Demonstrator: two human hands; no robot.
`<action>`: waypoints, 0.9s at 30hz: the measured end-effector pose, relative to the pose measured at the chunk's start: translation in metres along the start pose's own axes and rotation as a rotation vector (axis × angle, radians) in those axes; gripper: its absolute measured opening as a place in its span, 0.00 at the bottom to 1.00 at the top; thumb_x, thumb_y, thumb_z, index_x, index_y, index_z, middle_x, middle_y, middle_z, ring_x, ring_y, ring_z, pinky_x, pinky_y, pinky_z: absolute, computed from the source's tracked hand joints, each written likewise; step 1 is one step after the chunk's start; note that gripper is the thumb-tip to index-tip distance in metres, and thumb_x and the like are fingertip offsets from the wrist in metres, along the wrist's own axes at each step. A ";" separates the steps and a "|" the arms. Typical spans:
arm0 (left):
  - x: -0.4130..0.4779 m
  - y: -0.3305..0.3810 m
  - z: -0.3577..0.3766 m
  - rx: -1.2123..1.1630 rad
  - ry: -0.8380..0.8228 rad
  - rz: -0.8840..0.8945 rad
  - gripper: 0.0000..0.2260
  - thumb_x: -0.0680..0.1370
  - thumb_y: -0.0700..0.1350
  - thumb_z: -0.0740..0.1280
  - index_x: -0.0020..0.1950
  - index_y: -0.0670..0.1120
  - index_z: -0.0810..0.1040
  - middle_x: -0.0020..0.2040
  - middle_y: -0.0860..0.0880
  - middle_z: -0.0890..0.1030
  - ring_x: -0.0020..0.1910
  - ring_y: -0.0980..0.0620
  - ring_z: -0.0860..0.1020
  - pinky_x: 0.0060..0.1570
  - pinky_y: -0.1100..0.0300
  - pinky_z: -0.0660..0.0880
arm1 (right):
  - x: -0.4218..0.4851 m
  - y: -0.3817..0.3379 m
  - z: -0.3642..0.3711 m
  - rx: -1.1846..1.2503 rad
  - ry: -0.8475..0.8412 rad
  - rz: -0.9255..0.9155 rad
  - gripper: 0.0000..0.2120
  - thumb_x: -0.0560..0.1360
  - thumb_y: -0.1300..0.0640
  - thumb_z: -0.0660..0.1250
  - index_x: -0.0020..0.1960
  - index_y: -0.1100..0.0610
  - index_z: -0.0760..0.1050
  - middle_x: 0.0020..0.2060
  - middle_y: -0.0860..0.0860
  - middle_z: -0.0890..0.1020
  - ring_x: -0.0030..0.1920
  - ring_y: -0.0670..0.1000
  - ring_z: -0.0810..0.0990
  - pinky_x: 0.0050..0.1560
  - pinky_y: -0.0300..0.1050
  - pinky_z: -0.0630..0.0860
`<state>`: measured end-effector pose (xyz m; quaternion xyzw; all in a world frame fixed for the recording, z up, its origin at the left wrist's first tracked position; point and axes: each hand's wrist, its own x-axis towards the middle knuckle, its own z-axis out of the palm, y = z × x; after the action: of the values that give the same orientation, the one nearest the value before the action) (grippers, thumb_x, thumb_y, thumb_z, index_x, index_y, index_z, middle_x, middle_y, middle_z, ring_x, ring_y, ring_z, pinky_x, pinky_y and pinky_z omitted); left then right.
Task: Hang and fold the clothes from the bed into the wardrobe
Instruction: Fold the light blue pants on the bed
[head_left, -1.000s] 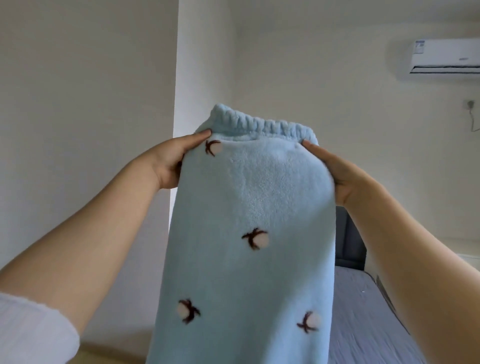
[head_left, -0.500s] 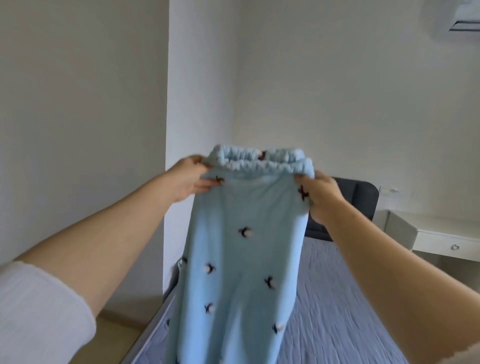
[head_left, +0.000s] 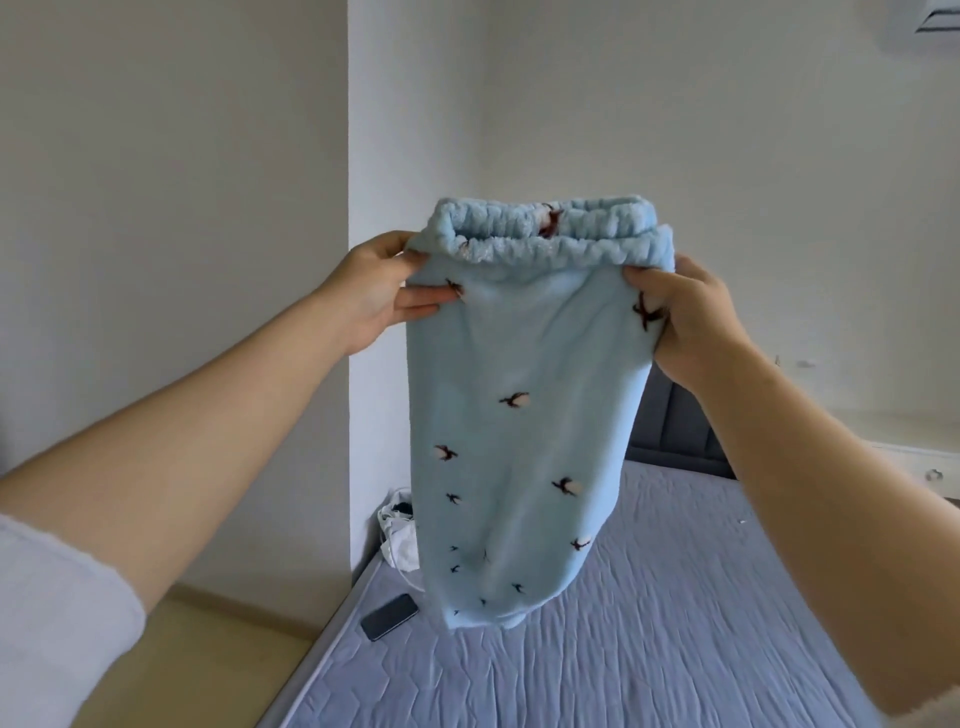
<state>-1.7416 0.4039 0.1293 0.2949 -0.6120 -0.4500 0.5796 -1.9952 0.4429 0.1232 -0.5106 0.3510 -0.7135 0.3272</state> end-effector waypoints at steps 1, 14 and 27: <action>-0.010 -0.009 -0.001 0.027 -0.001 -0.027 0.08 0.81 0.42 0.60 0.45 0.52 0.74 0.42 0.55 0.81 0.33 0.55 0.83 0.37 0.62 0.77 | -0.009 0.009 -0.004 0.007 -0.018 0.042 0.09 0.71 0.69 0.66 0.49 0.60 0.77 0.44 0.57 0.82 0.44 0.56 0.82 0.49 0.51 0.80; -0.158 -0.177 -0.019 0.220 -0.113 -0.588 0.09 0.80 0.38 0.59 0.48 0.48 0.77 0.28 0.50 0.74 0.21 0.59 0.71 0.24 0.67 0.70 | -0.162 0.170 -0.091 -0.080 -0.338 0.732 0.18 0.61 0.62 0.69 0.51 0.65 0.77 0.44 0.61 0.84 0.42 0.59 0.84 0.38 0.49 0.80; -0.238 -0.358 -0.017 0.239 0.049 -1.094 0.09 0.80 0.37 0.59 0.44 0.49 0.73 0.34 0.49 0.78 0.22 0.60 0.75 0.28 0.64 0.75 | -0.280 0.333 -0.139 -0.143 -0.268 1.160 0.15 0.59 0.63 0.74 0.46 0.59 0.83 0.45 0.58 0.85 0.47 0.55 0.84 0.41 0.44 0.80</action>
<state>-1.7463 0.4597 -0.2975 0.6434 -0.4031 -0.6056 0.2383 -2.0180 0.5174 -0.3264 -0.3418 0.5753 -0.3226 0.6695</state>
